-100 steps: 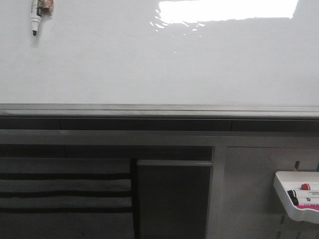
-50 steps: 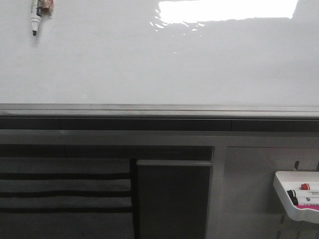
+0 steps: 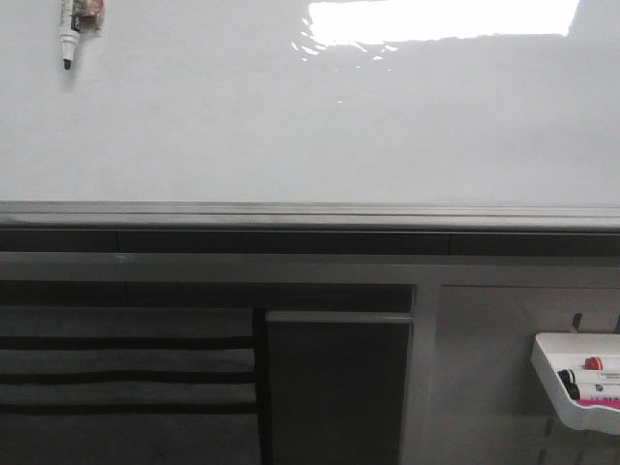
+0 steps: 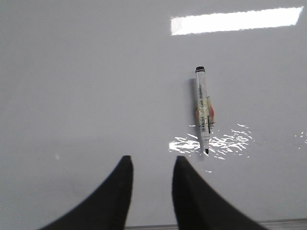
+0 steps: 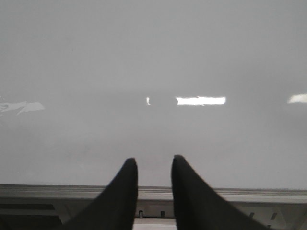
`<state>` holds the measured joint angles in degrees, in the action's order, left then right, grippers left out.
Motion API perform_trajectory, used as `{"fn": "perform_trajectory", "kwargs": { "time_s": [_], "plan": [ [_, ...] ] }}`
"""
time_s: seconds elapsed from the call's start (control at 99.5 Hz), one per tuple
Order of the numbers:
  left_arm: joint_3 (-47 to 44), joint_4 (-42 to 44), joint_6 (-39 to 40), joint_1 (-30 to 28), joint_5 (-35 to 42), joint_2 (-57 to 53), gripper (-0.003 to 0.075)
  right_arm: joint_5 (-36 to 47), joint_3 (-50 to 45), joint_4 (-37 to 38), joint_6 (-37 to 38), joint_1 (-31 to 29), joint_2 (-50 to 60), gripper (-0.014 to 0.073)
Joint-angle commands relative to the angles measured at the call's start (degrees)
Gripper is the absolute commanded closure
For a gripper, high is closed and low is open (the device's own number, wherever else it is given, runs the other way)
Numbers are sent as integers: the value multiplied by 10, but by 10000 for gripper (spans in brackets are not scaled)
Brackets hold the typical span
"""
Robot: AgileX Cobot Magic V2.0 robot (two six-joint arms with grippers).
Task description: Write number 3 on whiteboard
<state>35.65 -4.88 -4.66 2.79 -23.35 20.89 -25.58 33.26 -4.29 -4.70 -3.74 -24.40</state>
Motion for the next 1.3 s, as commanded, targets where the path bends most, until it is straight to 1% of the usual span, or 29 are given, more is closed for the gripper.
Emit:
{"fn": "perform_trajectory", "kwargs": {
  "time_s": [0.0,0.04,0.08,0.201,0.271,0.342,0.402,0.533,0.593,0.663,0.834,0.955,1.176,1.286],
  "plan": [
    [13,-5,-1,-1,52,10,309,41,20,2,-8,-2,-9,329],
    [13,-6,-1,-1,56,10,252,40,20,2,-8,-2,-9,312],
    [13,-6,-1,-1,59,10,225,39,21,0,-8,-2,-9,310],
    [13,-6,-2,-1,63,15,230,17,36,-24,-8,-2,-18,311],
    [13,-6,-20,-1,62,31,230,-16,62,-40,-12,-2,-38,311],
    [17,-7,-21,8,61,56,230,-53,92,-61,-35,-1,-66,311],
    [24,-7,-21,23,61,86,229,-81,114,-95,-84,5,-93,311],
    [48,-3,-31,57,62,163,230,-111,152,-224,-221,34,-142,311],
    [64,-3,-31,70,64,207,230,-117,162,-282,-262,52,-165,311],
    [85,-3,-31,75,64,259,230,-125,174,-317,-302,77,-189,311],
    [143,-19,-31,75,64,376,229,-118,184,-319,-306,137,-229,311],
    [185,-30,-31,77,67,446,230,-111,184,-319,-306,162,-243,311],
    [255,-31,-31,103,76,546,229,-107,184,-319,-306,168,-255,311],
    [278,-40,-31,103,87,581,230,-107,184,-319,-306,168,-255,311]
  ]
}}
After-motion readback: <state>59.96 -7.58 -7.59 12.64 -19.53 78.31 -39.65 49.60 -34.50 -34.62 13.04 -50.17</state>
